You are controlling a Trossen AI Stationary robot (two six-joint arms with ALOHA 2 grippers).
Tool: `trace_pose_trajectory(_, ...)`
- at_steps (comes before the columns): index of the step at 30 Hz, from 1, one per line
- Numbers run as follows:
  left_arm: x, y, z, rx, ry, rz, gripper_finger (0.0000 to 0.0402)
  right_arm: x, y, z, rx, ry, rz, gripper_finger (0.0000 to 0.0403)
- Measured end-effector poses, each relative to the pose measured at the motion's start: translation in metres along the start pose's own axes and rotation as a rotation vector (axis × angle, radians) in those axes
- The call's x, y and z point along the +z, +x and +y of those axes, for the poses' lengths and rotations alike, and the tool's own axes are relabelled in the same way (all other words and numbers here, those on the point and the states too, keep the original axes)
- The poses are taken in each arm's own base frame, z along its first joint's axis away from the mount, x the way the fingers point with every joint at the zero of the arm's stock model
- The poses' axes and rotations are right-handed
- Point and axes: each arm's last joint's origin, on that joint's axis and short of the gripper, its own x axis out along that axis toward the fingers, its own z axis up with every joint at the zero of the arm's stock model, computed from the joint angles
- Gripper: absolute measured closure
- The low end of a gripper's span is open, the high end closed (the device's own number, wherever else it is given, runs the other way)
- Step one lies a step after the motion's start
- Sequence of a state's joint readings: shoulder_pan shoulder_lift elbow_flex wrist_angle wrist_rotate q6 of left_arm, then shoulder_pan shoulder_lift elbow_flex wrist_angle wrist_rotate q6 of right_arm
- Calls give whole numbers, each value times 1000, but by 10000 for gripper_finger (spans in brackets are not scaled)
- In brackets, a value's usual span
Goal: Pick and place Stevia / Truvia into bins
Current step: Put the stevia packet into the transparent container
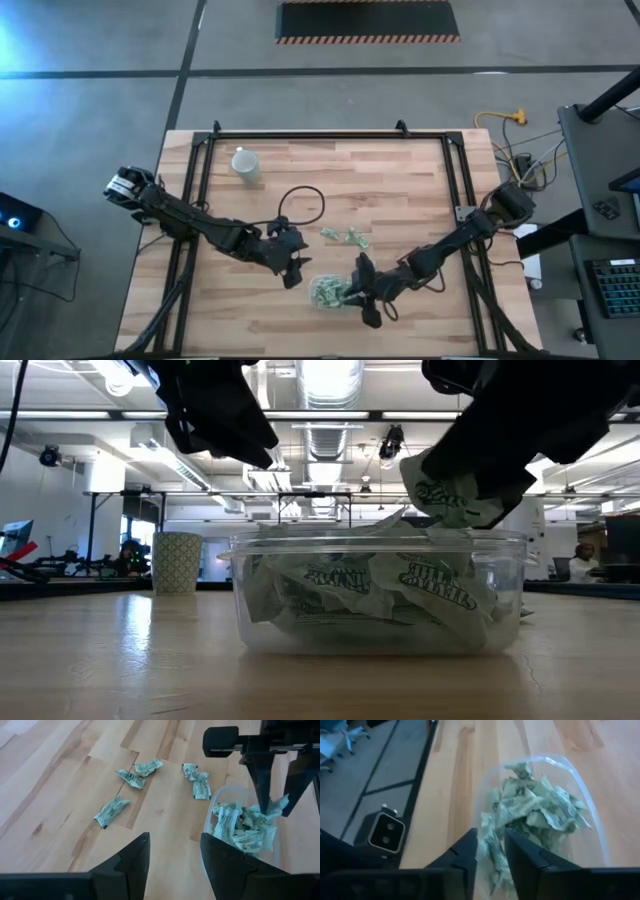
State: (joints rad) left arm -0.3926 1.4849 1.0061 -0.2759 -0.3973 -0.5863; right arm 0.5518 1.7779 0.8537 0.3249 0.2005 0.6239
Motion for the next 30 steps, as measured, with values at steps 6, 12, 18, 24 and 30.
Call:
trace_pose_trajectory(6,-2,5,1,14,96,13,243,11,-16,3,-67,-12,22,264)
trace_pose_trajectory(12,-6,38,16,76,240,79,242,26,-41,3,-197,-53,-5,264)
trace_pose_trajectory(18,-5,79,43,40,228,179,243,28,-64,-2,-265,-28,30,278)
trace_pose_trajectory(24,3,99,64,65,241,195,243,16,-76,-10,-330,86,84,287)
trace_pose_trajectory(30,6,105,75,72,348,194,243,2,-75,-11,-347,147,111,287)
